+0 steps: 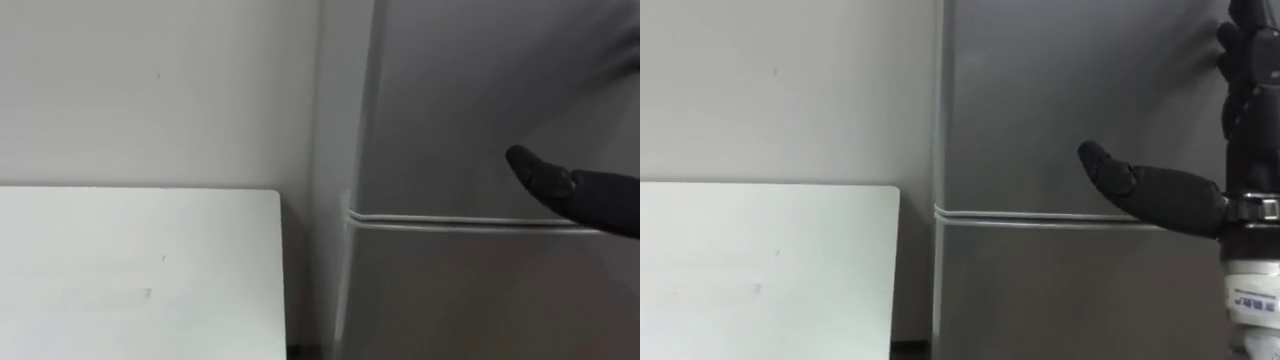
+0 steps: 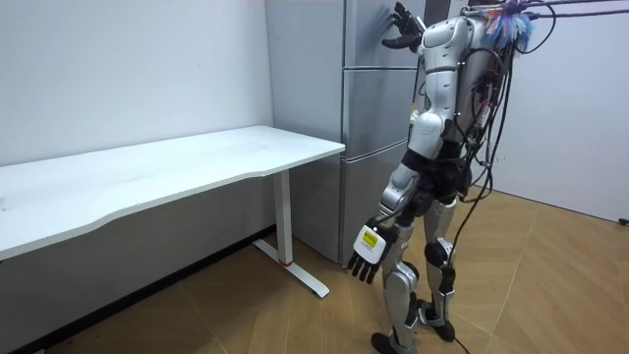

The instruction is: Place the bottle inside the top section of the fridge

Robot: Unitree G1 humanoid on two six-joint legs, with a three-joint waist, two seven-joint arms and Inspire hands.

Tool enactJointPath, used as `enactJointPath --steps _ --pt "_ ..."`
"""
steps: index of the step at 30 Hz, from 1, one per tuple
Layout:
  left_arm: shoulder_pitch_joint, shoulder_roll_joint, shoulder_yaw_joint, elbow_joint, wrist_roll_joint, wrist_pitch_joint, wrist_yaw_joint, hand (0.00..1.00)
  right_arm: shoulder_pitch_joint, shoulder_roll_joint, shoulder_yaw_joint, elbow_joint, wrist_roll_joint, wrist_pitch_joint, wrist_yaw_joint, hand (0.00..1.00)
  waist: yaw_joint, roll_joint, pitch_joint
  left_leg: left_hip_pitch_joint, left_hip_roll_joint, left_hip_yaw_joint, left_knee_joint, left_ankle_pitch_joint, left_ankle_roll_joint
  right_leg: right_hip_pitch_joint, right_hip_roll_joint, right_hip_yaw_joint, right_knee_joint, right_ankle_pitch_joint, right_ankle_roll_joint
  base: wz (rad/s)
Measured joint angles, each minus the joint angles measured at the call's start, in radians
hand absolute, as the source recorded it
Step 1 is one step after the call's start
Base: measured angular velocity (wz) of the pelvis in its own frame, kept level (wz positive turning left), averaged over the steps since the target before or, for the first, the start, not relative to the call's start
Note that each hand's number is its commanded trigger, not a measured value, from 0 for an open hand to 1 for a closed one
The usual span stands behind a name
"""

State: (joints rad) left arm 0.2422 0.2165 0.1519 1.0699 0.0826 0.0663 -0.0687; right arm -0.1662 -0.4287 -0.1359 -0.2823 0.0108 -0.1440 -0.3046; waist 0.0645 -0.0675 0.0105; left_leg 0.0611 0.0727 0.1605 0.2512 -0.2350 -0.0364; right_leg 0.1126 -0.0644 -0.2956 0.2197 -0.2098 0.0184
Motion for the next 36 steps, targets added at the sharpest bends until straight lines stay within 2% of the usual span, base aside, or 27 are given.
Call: enactJointPath --steps 7,16,33,36 --pt "-0.025 0.001 0.0 -0.014 -0.003 0.013 0.0 0.0 -0.015 0.0 0.007 0.055 -0.022 -0.008 -0.012 0.0 0.021 0.013 -0.0082 0.002 -0.001 0.0 0.006 0.001 0.001 -0.002 -0.001 0.003 -0.001 0.004 0.001 0.0" --pt "-0.052 0.001 -0.014 -0.02 -0.01 0.021 -0.002 0.0 -0.028 -0.001 0.017 0.136 -0.108 -0.037 -0.023 0.0 0.021 0.011 -0.0069 0.005 -0.001 -0.001 0.014 0.002 0.001 0.001 -0.002 0.002 -0.002 0.005 0.0 0.0" --pt "-0.059 0.016 -0.034 -0.037 -0.011 0.016 -0.004 0.0 -0.029 -0.003 0.028 0.16 -0.148 -0.041 -0.055 0.0 0.016 0.008 -0.0079 -0.008 0.0 -0.002 0.02 0.003 0.003 -0.011 -0.001 0.006 0.0 0.009 0.0 0.0" --pt "-0.044 0.018 -0.034 -0.036 -0.009 0.002 -0.003 0.0 -0.027 -0.004 0.028 0.166 -0.147 -0.045 -0.066 0.0 0.017 0.006 -0.0082 -0.007 0.0 -0.002 0.019 0.003 0.003 -0.01 -0.001 0.006 -0.001 0.009 0.0 0.0"
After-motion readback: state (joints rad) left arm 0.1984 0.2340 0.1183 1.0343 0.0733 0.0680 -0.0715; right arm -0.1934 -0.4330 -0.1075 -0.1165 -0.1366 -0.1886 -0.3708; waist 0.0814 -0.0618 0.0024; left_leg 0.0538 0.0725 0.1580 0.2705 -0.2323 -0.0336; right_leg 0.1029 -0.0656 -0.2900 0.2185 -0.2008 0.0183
